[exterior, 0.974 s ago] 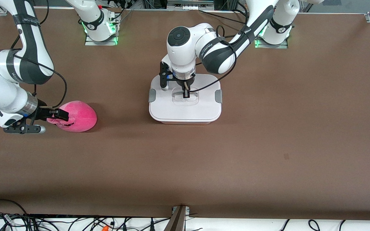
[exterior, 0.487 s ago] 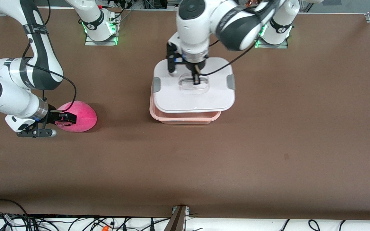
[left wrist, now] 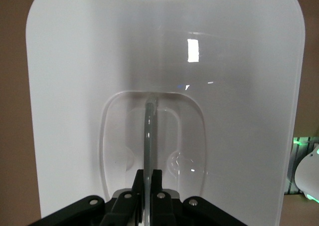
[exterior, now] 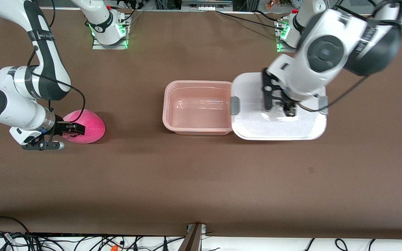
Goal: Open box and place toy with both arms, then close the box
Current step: 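Lift the white lid off the pink tub with the left gripper, then grasp the pink plush toy with the right gripper and carry it over the tub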
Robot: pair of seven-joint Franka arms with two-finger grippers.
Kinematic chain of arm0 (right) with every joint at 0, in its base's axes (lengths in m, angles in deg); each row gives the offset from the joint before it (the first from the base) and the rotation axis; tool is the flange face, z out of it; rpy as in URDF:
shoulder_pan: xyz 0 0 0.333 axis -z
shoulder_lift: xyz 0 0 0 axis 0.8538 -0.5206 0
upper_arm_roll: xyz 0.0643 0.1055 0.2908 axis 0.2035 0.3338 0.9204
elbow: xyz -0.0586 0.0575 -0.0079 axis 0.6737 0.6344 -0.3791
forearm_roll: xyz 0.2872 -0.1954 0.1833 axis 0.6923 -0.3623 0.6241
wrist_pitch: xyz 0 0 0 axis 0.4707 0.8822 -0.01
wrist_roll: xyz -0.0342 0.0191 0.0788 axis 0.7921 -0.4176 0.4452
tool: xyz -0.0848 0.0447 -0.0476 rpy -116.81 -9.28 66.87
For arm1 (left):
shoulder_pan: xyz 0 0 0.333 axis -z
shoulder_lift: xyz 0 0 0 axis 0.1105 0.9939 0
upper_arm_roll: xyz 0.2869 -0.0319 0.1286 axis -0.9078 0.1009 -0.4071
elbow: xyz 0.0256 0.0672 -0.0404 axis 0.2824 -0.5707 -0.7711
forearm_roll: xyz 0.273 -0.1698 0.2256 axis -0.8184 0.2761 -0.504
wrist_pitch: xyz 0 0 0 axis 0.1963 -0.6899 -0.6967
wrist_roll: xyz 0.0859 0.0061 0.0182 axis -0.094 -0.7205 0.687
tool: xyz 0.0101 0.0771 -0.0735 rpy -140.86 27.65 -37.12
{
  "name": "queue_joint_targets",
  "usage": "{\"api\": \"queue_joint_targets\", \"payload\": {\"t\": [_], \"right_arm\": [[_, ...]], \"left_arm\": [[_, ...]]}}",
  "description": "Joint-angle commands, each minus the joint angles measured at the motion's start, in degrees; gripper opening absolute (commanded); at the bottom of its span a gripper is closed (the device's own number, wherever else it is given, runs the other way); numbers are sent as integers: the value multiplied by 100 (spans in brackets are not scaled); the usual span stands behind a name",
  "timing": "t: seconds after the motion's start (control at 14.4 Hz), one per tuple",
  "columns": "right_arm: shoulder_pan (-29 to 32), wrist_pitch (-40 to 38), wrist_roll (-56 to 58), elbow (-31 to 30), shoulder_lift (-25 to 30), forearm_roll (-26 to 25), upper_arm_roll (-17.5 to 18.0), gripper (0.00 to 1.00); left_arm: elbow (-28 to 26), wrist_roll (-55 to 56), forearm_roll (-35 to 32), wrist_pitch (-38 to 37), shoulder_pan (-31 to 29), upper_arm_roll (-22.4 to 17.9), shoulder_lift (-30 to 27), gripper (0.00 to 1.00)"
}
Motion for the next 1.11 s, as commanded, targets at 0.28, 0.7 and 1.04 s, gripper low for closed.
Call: {"api": "queue_joint_targets", "payload": {"t": [0.28, 0.7, 1.04], "right_arm": [[17, -211, 83, 5, 43, -63, -2, 0], [17, -614, 83, 294, 122, -63, -37, 0], [17, -1887, -162, 1243, 262, -80, -46, 0]], "left_arm": [[272, -1915, 45, -194, -1922, 47, 9, 0], [441, -2234, 97, -792, -2662, 20, 27, 0], [458, -2208, 132, -836, -2829, 20, 123, 0]]}}
